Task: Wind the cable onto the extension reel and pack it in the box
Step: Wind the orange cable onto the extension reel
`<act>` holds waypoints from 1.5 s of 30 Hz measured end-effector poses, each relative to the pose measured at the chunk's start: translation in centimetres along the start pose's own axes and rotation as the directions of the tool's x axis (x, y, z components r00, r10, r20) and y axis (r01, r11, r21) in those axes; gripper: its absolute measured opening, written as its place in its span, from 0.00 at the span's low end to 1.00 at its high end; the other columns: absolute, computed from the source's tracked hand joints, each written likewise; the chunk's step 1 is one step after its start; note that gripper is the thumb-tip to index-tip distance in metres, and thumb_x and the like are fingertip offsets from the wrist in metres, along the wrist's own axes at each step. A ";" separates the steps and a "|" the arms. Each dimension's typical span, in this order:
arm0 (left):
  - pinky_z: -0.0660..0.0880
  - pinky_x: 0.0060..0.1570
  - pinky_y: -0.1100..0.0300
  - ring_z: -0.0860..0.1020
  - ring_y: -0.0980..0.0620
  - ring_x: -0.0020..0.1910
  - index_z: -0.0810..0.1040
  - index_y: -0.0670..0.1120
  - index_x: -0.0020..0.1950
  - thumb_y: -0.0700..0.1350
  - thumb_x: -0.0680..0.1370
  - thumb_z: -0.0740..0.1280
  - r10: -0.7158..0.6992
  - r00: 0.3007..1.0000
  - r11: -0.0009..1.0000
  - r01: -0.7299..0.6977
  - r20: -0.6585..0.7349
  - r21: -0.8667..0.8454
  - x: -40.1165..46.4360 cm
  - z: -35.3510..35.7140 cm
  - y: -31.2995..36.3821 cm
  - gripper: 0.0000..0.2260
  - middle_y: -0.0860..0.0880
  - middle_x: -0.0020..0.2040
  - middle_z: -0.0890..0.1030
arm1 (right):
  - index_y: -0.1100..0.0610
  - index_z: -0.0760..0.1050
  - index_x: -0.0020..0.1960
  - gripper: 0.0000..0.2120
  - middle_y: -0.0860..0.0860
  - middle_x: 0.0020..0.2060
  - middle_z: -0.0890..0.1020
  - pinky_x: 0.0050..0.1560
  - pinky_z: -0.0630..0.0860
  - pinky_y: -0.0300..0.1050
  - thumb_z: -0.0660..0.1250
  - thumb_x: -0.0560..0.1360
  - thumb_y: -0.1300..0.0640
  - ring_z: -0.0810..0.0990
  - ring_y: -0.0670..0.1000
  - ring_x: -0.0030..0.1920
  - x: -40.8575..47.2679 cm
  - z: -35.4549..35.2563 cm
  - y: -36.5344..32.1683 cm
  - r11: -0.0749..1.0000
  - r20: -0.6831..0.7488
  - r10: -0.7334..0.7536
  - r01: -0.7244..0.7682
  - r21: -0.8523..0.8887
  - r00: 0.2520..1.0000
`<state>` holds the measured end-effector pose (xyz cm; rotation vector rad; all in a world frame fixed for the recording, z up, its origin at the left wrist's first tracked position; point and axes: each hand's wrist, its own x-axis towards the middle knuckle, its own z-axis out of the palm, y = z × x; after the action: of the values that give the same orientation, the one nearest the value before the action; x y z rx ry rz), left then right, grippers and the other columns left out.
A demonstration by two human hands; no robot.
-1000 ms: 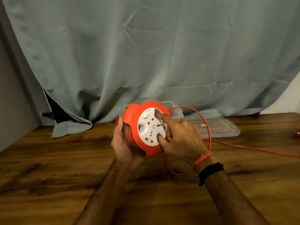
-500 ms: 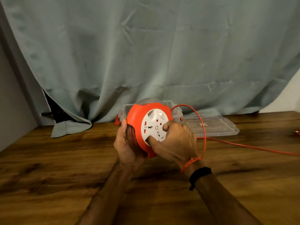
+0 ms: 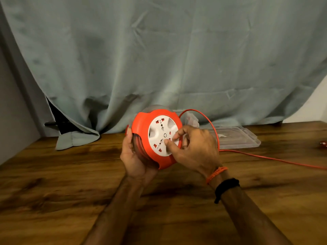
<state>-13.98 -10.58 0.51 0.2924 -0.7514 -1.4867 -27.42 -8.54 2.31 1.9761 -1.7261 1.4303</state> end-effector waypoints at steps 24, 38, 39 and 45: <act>0.77 0.61 0.41 0.83 0.39 0.57 0.87 0.45 0.54 0.61 0.74 0.58 -0.019 1.000 0.999 0.019 0.003 0.047 -0.2 -0.1 -0.5 0.26 0.39 0.57 0.85 | 0.55 0.74 0.31 0.29 0.49 0.31 0.80 0.37 0.73 0.44 0.63 0.60 0.27 0.80 0.54 0.39 -1.4 1.5 -1.7 0.978 -0.015 0.208 -0.209 -0.030 0.978; 0.80 0.55 0.46 0.82 0.41 0.59 0.78 0.44 0.66 0.61 0.79 0.53 -0.059 0.997 0.998 0.060 0.041 -0.014 -0.1 -0.3 0.0 0.28 0.40 0.61 0.83 | 0.48 0.77 0.46 0.12 0.38 0.24 0.67 0.40 0.76 0.42 0.71 0.65 0.44 0.78 0.48 0.34 0.0 -0.6 -0.2 0.999 0.029 -0.031 0.032 -0.030 0.999; 0.79 0.56 0.45 0.81 0.40 0.61 0.77 0.45 0.68 0.61 0.79 0.53 -0.067 0.997 0.998 0.067 0.048 -0.014 -0.1 -0.3 0.0 0.28 0.40 0.62 0.82 | 0.47 0.75 0.51 0.15 0.38 0.25 0.65 0.41 0.77 0.45 0.70 0.66 0.46 0.79 0.50 0.35 0.0 -0.8 -0.1 0.996 0.047 -0.075 0.077 -0.054 0.996; 0.77 0.59 0.43 0.82 0.40 0.59 0.78 0.45 0.66 0.62 0.80 0.51 -0.081 0.995 0.997 0.081 0.050 0.006 -0.1 -0.5 0.0 0.29 0.40 0.61 0.83 | 0.44 0.68 0.67 0.29 0.48 0.34 0.78 0.47 0.78 0.50 0.65 0.67 0.42 0.80 0.57 0.42 -0.1 -0.7 0.5 0.958 0.124 -0.188 0.209 -0.195 0.974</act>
<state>-13.69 -10.60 0.07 0.2921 -0.7902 -1.5742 -28.24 -8.14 2.36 2.0730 -1.5880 1.0549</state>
